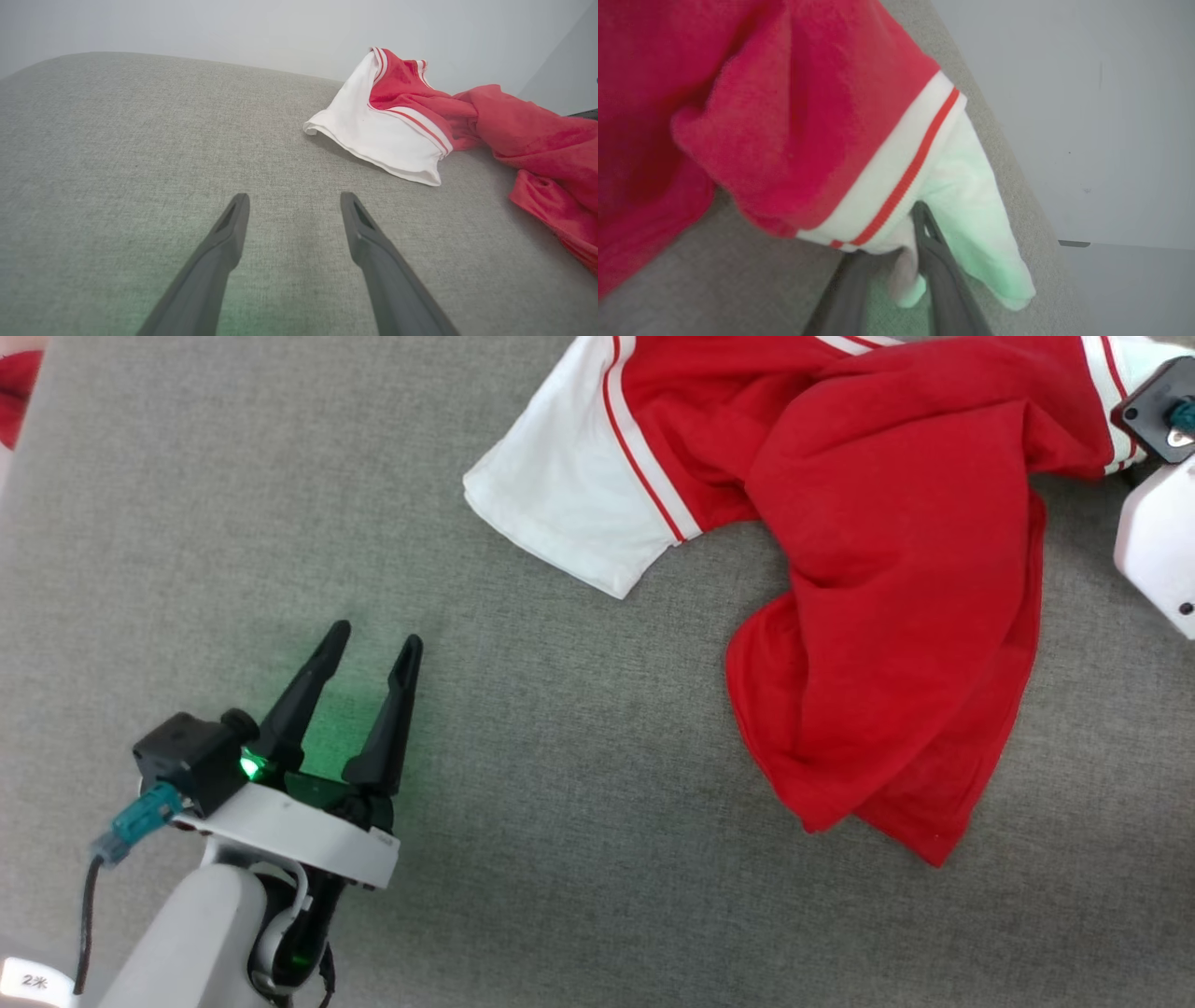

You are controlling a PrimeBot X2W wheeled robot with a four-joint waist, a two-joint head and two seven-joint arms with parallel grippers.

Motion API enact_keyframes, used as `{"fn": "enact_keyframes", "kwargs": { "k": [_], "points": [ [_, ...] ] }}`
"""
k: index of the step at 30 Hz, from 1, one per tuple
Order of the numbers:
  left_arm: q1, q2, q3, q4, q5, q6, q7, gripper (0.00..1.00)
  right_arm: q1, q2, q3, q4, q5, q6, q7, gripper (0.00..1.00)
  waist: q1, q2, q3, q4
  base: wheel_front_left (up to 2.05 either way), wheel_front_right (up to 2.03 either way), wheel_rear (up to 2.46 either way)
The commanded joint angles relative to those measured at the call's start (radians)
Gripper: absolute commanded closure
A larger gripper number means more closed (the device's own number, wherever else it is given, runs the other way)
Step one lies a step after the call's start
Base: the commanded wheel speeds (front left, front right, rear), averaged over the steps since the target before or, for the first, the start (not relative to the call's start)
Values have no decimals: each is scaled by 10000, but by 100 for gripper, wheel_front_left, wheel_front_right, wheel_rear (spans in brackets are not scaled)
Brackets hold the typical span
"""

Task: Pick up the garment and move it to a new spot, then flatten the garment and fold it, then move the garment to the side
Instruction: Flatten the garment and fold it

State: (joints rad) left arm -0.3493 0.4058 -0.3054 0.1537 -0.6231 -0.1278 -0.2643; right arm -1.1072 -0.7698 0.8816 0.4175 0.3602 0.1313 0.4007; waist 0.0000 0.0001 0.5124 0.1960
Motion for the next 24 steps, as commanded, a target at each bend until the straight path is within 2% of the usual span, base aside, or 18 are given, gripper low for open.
{"fn": "enact_keyframes", "kwargs": {
  "k": [1,7,13,19,24],
  "points": [
    [-68,-23,25,1,52,-34,7,0,-44,58,46,108,-55,-10,-84,100,0,-1,30,-57,0,0,0],
    [197,140,173,-16,-68,-40,7,0,347,122,-139,-287,-144,-10,-442,100,0,-1,-137,-374,0,0,0],
    [412,215,327,-160,-73,-42,7,0,1526,-302,-575,-1436,-79,-10,-199,100,0,-1,-385,-732,0,0,0],
    [583,314,436,-258,-106,-35,7,0,3257,-720,-1703,-2787,-38,-10,321,100,0,-1,-499,-999,0,0,0],
    [727,411,600,-336,-152,-36,7,0,4987,-733,-2932,-3788,-157,-10,819,100,0,-1,-574,-1143,0,0,0]
  ]
}}
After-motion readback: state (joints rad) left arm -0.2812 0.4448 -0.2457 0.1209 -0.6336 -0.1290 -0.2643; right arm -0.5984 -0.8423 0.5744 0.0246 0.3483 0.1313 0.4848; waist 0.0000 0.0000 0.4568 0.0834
